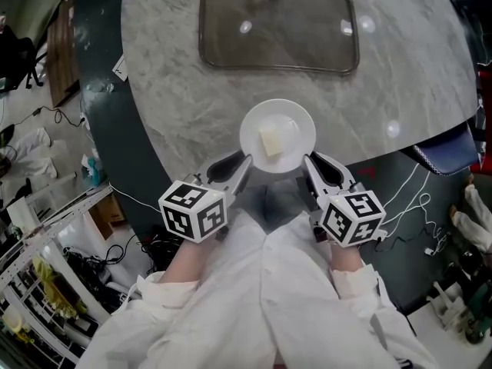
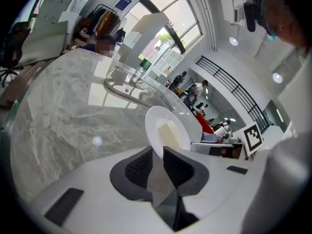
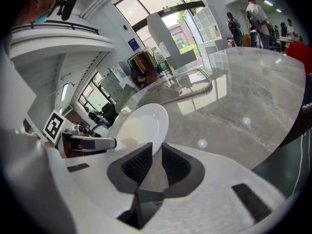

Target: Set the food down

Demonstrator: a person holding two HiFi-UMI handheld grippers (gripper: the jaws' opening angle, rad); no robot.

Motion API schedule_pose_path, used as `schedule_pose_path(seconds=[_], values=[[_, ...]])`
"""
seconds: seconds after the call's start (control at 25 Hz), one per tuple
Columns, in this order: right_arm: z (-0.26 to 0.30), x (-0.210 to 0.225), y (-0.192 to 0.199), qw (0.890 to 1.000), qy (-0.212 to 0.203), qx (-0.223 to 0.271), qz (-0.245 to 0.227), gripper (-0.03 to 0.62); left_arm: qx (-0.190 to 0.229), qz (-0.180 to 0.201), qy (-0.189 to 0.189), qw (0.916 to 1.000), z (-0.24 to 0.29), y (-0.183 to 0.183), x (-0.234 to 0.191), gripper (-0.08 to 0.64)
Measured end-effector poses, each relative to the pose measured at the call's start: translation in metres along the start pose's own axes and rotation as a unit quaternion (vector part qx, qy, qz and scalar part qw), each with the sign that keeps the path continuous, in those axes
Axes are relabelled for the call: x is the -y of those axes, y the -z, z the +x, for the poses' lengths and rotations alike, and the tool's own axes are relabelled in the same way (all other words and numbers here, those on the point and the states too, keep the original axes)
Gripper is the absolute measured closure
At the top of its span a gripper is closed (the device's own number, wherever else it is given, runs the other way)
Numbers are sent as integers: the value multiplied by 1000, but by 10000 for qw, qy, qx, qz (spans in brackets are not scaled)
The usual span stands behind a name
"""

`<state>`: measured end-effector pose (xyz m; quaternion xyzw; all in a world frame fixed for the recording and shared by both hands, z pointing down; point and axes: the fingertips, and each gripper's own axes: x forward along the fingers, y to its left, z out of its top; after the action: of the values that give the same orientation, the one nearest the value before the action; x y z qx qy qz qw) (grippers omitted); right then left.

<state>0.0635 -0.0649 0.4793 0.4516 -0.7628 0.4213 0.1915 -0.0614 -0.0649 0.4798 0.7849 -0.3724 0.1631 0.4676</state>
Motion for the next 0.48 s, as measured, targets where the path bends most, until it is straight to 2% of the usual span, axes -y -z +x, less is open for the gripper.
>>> schedule_pose_path(seconds=[0.28, 0.48], values=[[-5, -3, -10, 9998, 117, 148, -67, 538, 28, 225, 192, 9996, 0, -14, 3, 486], [-6, -1, -16, 9999, 42, 120, -91, 540, 65, 232, 205, 9995, 2, -18, 5, 486]])
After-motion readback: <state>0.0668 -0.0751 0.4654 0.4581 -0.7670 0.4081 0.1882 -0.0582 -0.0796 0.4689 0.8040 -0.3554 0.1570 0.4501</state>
